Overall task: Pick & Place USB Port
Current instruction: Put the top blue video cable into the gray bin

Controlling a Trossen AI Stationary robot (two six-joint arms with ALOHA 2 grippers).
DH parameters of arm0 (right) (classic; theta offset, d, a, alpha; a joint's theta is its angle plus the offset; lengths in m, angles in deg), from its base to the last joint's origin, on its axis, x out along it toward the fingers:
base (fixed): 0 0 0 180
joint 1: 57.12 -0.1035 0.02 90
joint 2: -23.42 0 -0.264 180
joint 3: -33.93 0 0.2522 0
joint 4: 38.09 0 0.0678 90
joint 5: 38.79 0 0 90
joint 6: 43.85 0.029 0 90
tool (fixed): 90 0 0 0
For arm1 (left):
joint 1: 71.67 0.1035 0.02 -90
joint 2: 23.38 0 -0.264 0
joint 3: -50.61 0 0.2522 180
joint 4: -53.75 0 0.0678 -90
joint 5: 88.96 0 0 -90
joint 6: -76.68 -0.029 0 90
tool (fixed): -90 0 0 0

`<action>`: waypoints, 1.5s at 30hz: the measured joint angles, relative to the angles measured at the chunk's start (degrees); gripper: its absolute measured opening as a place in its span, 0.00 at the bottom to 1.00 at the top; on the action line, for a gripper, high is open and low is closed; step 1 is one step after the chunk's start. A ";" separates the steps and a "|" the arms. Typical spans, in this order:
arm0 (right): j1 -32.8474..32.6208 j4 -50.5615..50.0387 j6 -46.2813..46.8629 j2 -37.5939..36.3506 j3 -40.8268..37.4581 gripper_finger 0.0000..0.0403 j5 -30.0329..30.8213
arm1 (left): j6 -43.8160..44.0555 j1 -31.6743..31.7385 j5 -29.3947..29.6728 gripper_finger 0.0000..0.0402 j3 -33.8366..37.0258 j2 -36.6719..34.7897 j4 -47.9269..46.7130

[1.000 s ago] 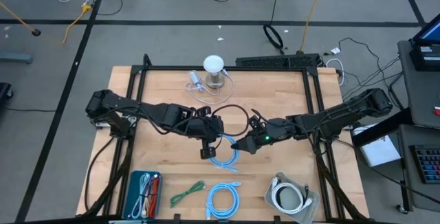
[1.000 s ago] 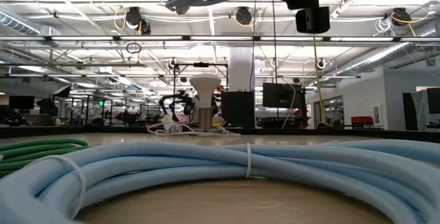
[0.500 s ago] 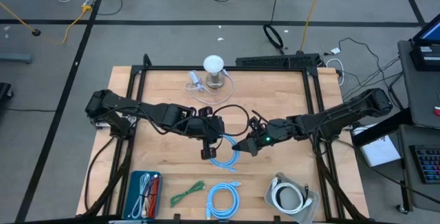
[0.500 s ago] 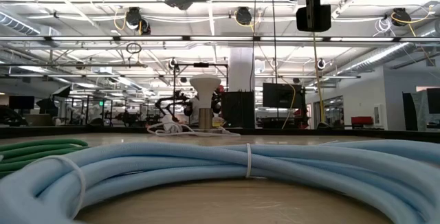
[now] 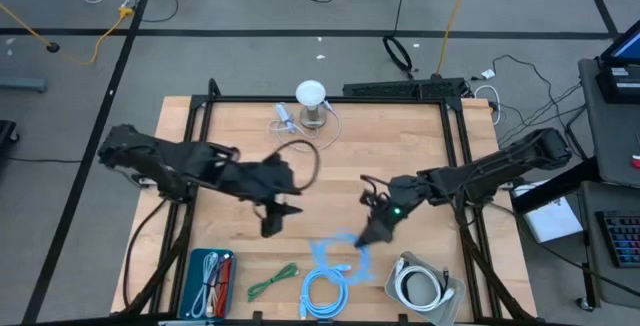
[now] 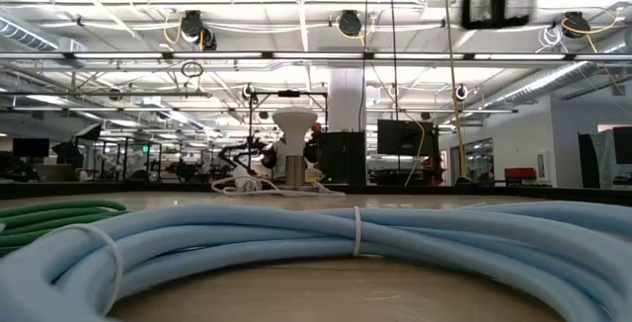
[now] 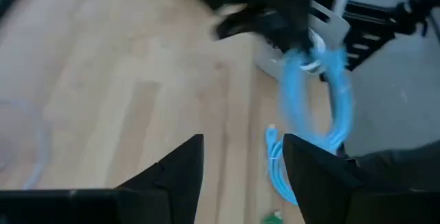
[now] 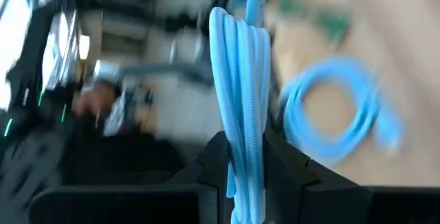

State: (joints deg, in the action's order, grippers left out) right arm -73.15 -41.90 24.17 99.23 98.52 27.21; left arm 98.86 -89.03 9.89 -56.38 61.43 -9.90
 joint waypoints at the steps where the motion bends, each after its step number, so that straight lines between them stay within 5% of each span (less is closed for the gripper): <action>1: -0.72 -1.04 0.92 -0.54 0.00 0.14 -2.29 | 0.76 -0.56 1.64 0.49 -0.03 -0.91 -1.33; 8: -10.25 -30.38 9.08 -9.40 0.00 0.14 -3.85 | 7.13 -5.05 10.66 0.40 -0.05 -3.25 -11.57; 16: -27.78 -49.95 31.77 -21.84 0.00 0.14 20.28 | 9.54 -8.72 13.59 0.32 0.02 -0.11 -13.42; 20: -33.33 -50.05 37.78 -22.22 0.00 0.13 25.42 | 8.99 -8.59 13.61 0.31 0.02 1.81 -13.96; 27: -37.87 -43.56 39.08 -19.34 0.00 0.13 23.24 | 7.64 -6.93 11.15 0.30 0.06 4.54 -15.91; 33: -38.53 -41.56 39.09 -16.65 -0.71 0.13 22.18 | 7.03 -6.45 10.68 0.30 0.06 5.07 -16.35; 45: -38.49 -21.65 39.24 -14.08 -12.05 0.13 22.24 | 7.05 -6.30 11.01 0.30 0.06 5.03 -16.39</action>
State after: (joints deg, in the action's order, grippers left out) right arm -111.64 -63.56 63.41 85.15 86.47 49.45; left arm 105.91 -95.33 20.90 -56.31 66.47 -26.29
